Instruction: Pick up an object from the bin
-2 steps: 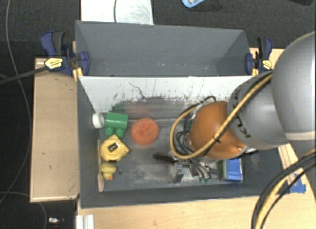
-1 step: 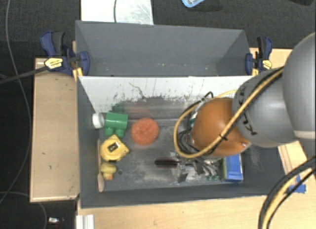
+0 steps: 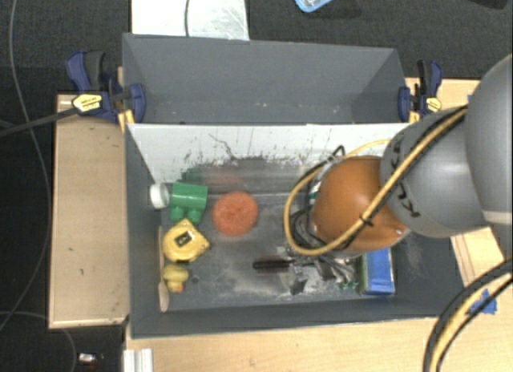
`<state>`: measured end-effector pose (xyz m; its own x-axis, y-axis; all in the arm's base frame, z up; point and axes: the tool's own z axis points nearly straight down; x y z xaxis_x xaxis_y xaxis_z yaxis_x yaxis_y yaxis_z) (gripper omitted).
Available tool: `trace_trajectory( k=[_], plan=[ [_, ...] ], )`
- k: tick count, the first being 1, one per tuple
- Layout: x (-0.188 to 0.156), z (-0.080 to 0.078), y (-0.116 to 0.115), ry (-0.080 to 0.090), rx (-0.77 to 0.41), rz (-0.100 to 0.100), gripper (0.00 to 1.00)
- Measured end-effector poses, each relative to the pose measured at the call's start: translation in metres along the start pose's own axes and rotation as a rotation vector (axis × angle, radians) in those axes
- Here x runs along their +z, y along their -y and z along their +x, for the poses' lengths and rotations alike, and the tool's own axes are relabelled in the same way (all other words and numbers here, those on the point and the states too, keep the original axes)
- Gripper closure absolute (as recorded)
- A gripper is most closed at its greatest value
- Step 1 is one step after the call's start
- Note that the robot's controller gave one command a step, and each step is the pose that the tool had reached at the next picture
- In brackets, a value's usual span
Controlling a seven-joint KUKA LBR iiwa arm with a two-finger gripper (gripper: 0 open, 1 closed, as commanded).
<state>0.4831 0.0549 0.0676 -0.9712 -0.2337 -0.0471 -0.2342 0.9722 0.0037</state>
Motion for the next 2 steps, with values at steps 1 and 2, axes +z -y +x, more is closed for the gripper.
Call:
trace_trajectory(
  k=[1,2],
  plan=[
    [-0.068,-0.005,0.0,-0.009,0.021,-0.001,1.0],
    [-0.144,-0.009,0.0,-0.011,0.027,-0.001,1.0]
  ],
)
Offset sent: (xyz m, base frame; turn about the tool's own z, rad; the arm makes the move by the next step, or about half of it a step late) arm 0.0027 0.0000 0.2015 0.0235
